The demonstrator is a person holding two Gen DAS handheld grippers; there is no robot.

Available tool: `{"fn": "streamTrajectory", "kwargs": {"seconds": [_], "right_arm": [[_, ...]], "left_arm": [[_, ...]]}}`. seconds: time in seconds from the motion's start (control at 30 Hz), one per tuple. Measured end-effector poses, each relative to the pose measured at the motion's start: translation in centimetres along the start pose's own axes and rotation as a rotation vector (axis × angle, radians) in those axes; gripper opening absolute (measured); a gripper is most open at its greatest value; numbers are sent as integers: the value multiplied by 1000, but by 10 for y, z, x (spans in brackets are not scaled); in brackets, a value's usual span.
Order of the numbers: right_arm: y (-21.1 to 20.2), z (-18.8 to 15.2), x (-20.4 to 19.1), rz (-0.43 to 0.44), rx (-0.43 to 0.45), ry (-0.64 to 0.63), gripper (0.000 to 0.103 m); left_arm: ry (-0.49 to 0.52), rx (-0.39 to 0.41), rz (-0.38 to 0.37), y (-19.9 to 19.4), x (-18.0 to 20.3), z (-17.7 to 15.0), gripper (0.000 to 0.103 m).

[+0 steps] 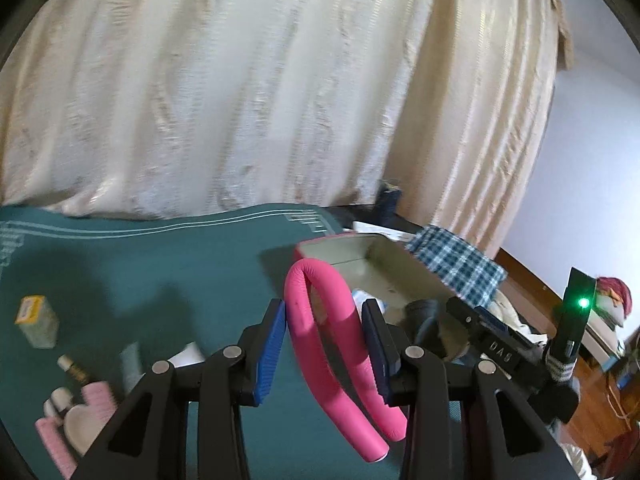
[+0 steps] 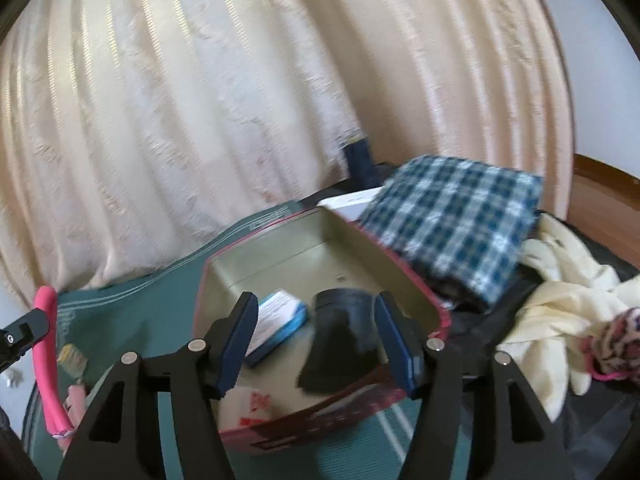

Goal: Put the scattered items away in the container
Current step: 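Carry the pink roller and bagged tape roll into the tin box and release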

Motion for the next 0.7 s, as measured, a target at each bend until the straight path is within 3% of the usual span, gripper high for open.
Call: {"fn": "streamTrajectory", "kwargs": {"seconds": [0.17,0.53,0.67,0.7], "right_arm": [[-4,2,5,-71,29,-31,67],[-9,4,9,-86,54,-31,70],[-10,4,10,-87,61,-29,70],[-8,4,9,-85,59,-31,70]], "left_arm": [[39,-21,-44,33,27,7,41],[64,-54,-112,90,58,22,41],[30,-67,-128,98,59,22,47],[26,-67,-127,99,58,22,59]]}}
Point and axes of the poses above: each gripper's, at about its wrist camera, not at the fingertips, and y roughly the way its jaws point, x to its right, z to its top, the point moved 10 cm from there along y, roughly the way its jaws point, and after that the axes turned 6 degrees about -z, right-handed, at the moved point
